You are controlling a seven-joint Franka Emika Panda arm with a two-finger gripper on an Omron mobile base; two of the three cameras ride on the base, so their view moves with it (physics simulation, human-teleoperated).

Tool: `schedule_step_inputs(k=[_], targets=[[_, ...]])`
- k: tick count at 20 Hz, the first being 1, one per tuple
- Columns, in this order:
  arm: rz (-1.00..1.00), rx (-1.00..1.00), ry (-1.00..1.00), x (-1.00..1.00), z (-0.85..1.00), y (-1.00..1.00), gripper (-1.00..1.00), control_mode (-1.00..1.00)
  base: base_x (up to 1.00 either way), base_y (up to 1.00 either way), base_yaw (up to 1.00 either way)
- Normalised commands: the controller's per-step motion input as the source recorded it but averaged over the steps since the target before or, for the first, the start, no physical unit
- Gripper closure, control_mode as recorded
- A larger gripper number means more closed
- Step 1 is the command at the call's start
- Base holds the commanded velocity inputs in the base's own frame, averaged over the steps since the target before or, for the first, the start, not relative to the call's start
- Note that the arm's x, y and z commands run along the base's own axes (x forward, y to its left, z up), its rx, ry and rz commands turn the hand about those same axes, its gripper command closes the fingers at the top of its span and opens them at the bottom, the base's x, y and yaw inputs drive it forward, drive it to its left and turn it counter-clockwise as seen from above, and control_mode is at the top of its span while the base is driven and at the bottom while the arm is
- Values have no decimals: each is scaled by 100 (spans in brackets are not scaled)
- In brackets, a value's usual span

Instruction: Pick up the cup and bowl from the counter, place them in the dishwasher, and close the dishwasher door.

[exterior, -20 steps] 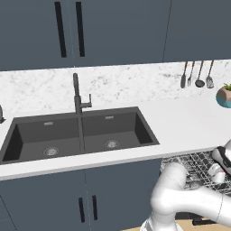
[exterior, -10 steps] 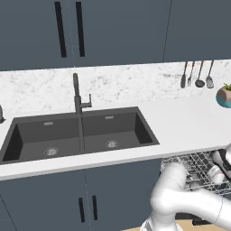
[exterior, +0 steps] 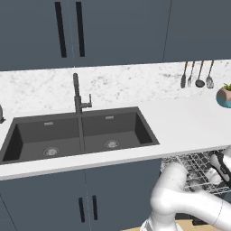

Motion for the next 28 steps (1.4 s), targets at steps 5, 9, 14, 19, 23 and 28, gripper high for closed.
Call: schedule_step_inputs(k=[5,9,14,19,23,28], targets=[[0,0,1,-2,-1,0,-100,-100,0,0,0],[0,0,-5,-2,1,0,-100,-100,0,0,0],[0,0,-12,0,20,0,-100,-100,0,0,0],[0,2,-11,0,25,0,-100,-100,0,0,0],[0,0,-3,-7,33,0,-100,-100,0,0,0],[0,0,-2,-9,47,0,-100,-100,0,0,0]])
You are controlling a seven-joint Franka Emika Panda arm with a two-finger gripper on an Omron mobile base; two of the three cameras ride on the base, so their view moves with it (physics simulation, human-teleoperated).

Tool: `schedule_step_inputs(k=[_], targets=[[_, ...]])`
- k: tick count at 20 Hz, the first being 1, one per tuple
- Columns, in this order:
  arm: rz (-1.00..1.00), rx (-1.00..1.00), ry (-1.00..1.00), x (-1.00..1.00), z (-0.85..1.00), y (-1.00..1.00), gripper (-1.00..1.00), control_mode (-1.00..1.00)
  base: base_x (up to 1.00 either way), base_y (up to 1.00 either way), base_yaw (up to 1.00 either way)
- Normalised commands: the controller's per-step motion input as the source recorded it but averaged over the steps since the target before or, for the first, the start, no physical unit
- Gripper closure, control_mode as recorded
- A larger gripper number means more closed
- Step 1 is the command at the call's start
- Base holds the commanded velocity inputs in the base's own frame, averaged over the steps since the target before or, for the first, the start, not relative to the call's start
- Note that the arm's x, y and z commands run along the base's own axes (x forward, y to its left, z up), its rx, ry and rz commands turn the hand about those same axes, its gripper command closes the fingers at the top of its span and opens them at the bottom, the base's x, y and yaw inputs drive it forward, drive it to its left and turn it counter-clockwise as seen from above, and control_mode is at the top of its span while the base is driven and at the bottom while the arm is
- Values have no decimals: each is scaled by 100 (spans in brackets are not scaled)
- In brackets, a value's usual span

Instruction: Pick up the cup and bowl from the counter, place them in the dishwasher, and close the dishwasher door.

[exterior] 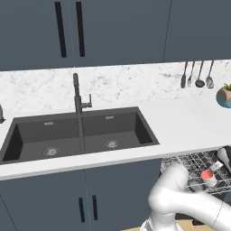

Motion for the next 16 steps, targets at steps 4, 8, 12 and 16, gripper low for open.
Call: schedule_step_inputs(k=[4,8,12,16], targets=[[0,1,0,-33,45,0,-100,-100,0,0,0],[-2,0,0,-50,19,-2,-100,-100,0,0,0],[-1,3,0,-46,1,-1,-100,-100,0,0,0],[0,3,0,-12,0,-21,-100,-100,0,0,0]])
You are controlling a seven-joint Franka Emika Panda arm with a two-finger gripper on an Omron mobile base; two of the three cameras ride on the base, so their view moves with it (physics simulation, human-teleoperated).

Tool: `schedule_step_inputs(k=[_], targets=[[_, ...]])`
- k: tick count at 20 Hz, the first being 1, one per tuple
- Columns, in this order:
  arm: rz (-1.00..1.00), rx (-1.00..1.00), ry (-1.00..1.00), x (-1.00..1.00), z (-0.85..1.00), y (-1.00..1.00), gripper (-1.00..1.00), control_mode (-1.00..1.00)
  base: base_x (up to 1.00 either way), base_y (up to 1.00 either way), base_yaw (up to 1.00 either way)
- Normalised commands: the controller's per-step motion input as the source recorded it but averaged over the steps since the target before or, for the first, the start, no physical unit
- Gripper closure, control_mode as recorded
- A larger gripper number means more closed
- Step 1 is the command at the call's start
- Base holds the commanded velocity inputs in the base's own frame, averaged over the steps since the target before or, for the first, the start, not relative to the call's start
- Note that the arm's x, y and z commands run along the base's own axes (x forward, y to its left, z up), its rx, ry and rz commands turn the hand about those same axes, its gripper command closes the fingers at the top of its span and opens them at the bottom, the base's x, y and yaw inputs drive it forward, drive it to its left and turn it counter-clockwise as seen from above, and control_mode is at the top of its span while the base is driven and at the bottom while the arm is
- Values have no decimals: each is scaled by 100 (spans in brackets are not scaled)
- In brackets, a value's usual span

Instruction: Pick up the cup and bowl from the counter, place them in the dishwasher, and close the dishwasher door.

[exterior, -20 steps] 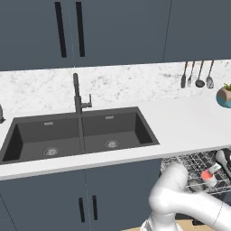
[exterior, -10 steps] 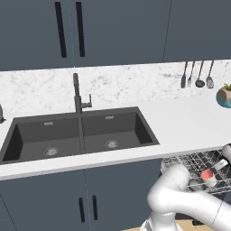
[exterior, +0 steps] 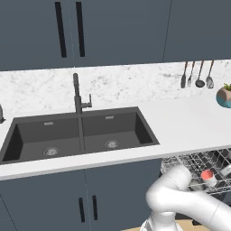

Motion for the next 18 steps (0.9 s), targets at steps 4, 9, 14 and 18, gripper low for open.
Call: schedule_step_inputs(k=[4,9,14,18], targets=[[0,1,0,0,0,-29,-100,-100,0,0,0],[-2,0,5,0,-1,-6,-100,-100,0,0,0],[-3,1,0,0,0,-10,-100,-100,0,0,0],[-3,4,-5,-9,0,-5,-100,-100,0,0,0]])
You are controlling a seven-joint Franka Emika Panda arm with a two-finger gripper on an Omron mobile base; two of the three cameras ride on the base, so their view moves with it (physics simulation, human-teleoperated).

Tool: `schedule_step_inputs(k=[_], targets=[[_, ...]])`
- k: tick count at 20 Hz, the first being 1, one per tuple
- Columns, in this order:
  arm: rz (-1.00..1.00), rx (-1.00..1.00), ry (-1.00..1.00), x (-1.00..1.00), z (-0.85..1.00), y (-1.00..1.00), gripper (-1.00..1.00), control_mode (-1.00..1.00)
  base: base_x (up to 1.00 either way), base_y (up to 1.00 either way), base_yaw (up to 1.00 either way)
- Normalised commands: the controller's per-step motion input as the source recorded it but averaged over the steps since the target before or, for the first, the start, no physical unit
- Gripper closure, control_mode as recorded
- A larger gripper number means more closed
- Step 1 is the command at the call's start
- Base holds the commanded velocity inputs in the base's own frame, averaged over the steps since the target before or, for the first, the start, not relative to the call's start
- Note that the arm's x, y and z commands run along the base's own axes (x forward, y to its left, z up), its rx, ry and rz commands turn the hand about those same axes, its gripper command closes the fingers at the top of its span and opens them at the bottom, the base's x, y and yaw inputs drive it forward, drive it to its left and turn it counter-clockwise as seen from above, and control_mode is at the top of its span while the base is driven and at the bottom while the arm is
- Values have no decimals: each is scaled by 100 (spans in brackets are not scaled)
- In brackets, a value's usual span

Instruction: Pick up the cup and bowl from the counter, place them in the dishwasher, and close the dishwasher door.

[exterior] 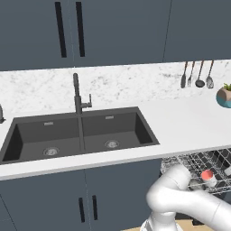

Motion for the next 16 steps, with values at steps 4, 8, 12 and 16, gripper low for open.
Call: schedule_step_inputs(k=[4,8,12,16], targets=[[0,3,-14,-24,1,0,-100,-100,0,0,0],[0,0,-12,-26,0,0,-100,-100,0,0,0],[0,0,-15,-39,0,3,-100,-100,0,0,0],[0,3,-26,-69,0,3,-100,-100,0,0,0]])
